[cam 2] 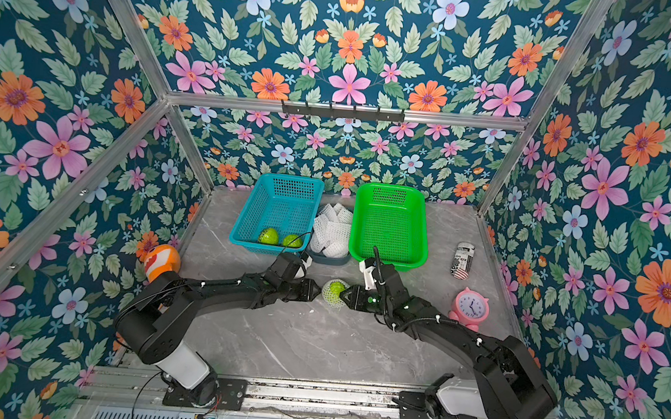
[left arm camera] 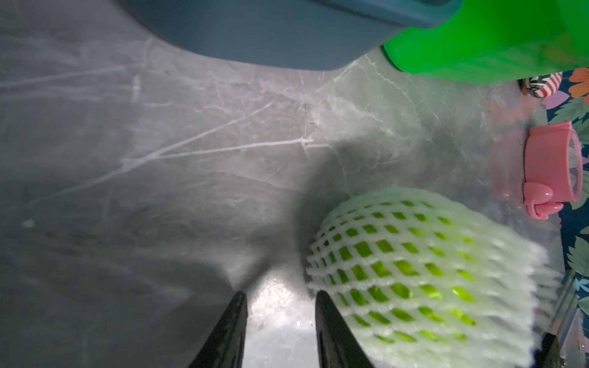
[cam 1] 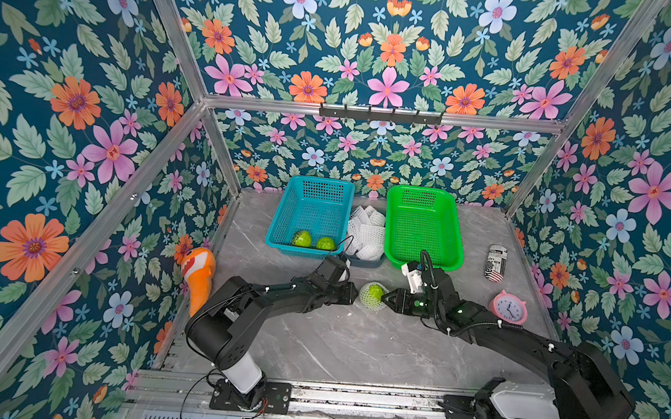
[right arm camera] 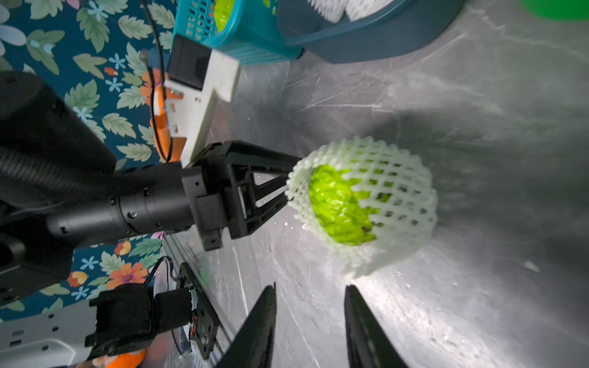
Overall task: Sleeve custard apples in foam nets
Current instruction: Put on the foam net on the custard apple.
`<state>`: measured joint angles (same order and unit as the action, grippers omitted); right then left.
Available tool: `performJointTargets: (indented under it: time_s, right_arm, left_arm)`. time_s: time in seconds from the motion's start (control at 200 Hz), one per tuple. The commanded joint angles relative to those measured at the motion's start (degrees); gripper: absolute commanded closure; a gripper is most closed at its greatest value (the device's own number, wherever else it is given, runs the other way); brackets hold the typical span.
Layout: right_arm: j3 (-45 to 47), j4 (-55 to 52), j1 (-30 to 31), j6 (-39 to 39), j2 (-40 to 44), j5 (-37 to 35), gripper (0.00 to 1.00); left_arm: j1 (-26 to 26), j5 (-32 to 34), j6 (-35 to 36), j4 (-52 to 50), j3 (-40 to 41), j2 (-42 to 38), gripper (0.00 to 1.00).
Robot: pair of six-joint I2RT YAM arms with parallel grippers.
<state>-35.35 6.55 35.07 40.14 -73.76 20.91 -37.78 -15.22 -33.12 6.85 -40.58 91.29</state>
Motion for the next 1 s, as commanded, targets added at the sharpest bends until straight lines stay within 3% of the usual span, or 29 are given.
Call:
performJointTargets:
  time_s: [0.0, 0.225, 0.4, 0.56, 0.695, 1.0]
  right_arm:
    - [-0.33, -1.25, -1.11, -0.59, 0.62, -1.21, 0.63]
    - [1.6, 2.76, -5.5, 3.79, -0.17, -1.38, 0.63]
    - [2.31, 6.37, -6.85, 5.22, -2.53, -0.38, 0.63]
    - [3.23, 13.2, -6.94, 8.17, -6.75, 1.88, 0.63]
    - [3.32, 17.06, -6.94, 9.75, -9.91, 3.06, 0.63]
    - [3.19, 20.28, -6.95, 10.74, -12.85, 5.28, 0.63]
  left_arm:
    - [0.17, -0.28, -2.42, 1.14, 1.95, -3.06, 0.59]
    - [0.22, -5.92, -6.81, 7.23, 5.19, -9.64, 0.48]
    - [0.23, -10.24, -9.29, 13.84, 6.68, -7.66, 0.44]
    - [0.17, -11.1, -10.2, 17.36, 8.49, -6.73, 0.45]
    - [0.18, -10.97, -9.89, 17.93, 8.61, -5.81, 0.52]
    - [0.26, -10.8, -8.6, 18.71, 8.24, -1.81, 0.59]
